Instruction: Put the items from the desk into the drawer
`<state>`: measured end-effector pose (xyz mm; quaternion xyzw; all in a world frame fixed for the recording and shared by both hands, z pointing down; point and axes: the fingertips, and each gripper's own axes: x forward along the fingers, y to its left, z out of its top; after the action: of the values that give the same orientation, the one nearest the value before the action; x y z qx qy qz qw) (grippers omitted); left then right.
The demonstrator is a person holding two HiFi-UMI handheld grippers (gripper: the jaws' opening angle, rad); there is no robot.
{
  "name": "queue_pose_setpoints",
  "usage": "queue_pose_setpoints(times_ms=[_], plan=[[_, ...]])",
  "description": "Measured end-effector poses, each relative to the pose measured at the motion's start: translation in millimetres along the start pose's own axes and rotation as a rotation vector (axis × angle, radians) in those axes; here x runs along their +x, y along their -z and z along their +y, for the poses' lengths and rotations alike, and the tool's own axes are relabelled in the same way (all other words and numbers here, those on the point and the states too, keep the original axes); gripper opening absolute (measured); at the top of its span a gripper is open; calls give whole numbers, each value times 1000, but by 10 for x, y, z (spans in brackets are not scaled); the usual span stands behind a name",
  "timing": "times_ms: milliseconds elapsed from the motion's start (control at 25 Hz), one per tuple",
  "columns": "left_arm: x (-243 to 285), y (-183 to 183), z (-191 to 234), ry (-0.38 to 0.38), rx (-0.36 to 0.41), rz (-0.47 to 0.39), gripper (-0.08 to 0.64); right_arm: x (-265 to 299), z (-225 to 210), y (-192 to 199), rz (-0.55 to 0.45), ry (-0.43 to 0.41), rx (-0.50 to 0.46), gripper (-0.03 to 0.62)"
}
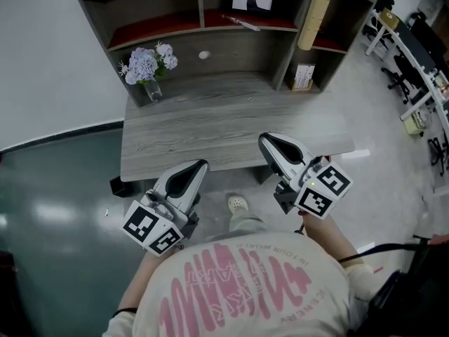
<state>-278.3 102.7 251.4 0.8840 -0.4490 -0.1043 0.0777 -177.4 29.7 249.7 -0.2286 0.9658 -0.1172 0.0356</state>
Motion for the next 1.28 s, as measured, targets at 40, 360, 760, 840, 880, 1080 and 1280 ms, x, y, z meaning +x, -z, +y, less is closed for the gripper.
queue_pose_setpoints(times_ms=[40,360,760,840,880,1080,1280], plan=[[36,-7,76,-11,1,-1,20,68,-111,-49,0,6,-12,5],[218,-122,583,-128,18,-17,20,531,-898,-633,-51,39,-79,6],[407,-247,1178,-310,15,-37,20,1236,-1658,-1131,-104,2,-152,71],[448,-272,1264,-345,25,-45,20,1334,-1782,-1154,-108,-6,-149,100],[476,-272,1314,-363,22,-45,20,1393,-1862,-1150,-105,-8,-147,107],[614,-194,1519,-430,-3,-3,20,1652,-2279,-1121,-102,6,-117,147],[721,-83,1621,-447,-21,21,20,1775,-2521,-1110,-118,9,-83,176]])
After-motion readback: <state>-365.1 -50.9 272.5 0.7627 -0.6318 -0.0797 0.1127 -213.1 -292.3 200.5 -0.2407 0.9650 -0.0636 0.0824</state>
